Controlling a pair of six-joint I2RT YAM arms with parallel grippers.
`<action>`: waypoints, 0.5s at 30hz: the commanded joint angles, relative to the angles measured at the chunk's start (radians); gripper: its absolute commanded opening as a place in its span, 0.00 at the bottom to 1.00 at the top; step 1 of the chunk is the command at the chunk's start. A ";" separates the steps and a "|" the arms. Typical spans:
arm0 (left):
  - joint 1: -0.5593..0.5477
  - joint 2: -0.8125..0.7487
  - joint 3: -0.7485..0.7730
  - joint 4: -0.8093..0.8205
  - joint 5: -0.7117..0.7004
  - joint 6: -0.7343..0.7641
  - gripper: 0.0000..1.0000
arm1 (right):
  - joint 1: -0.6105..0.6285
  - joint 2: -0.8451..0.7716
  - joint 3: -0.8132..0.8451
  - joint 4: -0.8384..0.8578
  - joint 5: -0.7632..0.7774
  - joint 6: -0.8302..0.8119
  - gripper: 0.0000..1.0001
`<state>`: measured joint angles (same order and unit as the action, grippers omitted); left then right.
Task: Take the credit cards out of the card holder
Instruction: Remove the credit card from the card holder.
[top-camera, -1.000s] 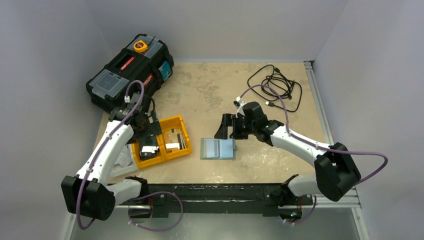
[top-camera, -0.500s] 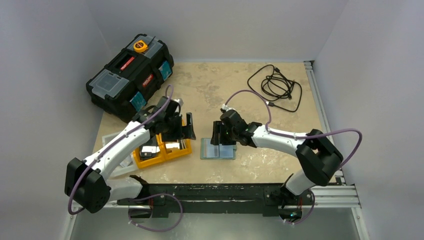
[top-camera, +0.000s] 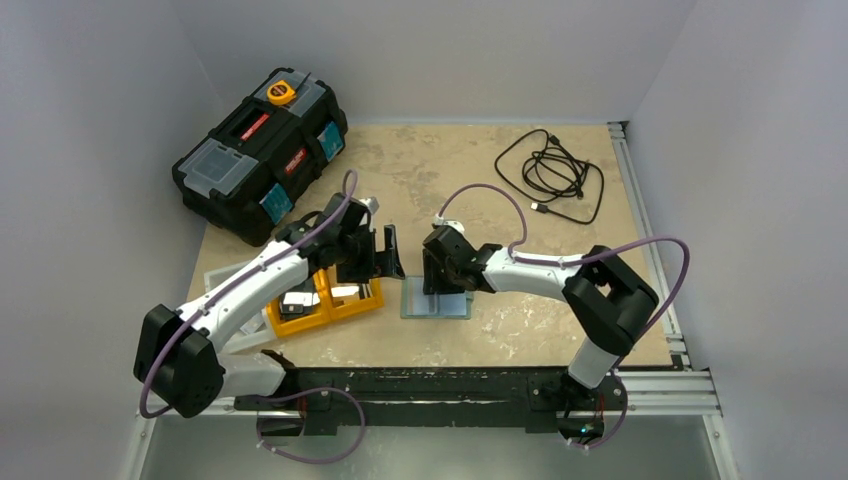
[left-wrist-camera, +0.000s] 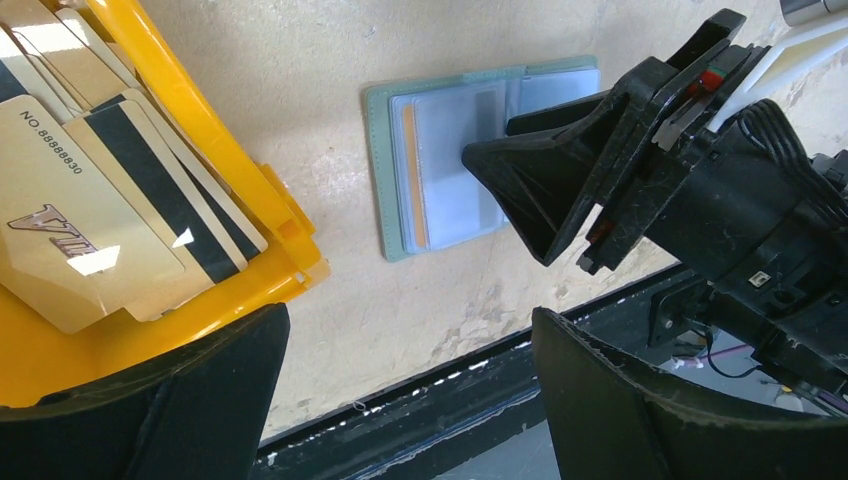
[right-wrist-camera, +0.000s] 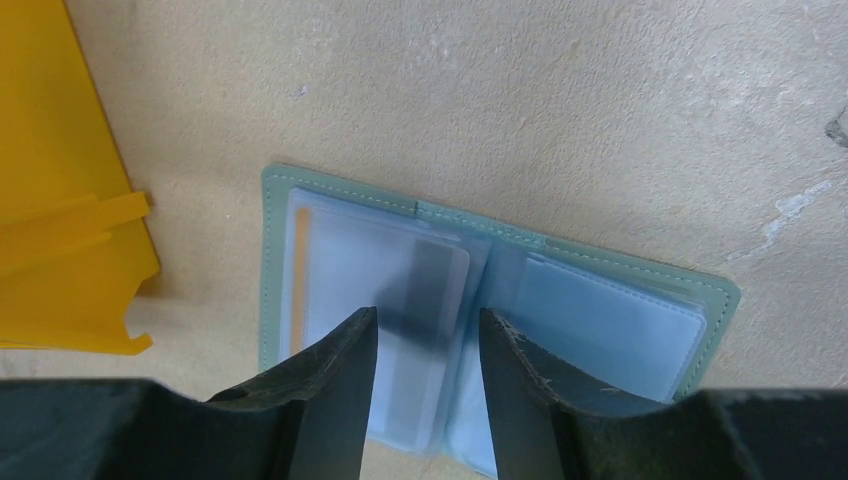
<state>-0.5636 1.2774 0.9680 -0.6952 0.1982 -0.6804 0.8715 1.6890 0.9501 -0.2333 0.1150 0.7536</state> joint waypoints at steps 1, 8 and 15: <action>-0.004 0.014 0.009 0.038 0.018 -0.007 0.91 | 0.012 0.001 0.034 -0.009 0.035 0.013 0.40; -0.020 0.060 0.008 0.063 0.029 -0.017 0.90 | 0.011 0.006 -0.032 0.023 -0.003 0.035 0.19; -0.062 0.135 0.011 0.108 0.064 -0.046 0.75 | -0.001 -0.027 -0.122 0.076 -0.012 0.044 0.06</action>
<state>-0.6010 1.3766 0.9680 -0.6487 0.2237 -0.6975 0.8749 1.6756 0.8925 -0.1646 0.1135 0.7841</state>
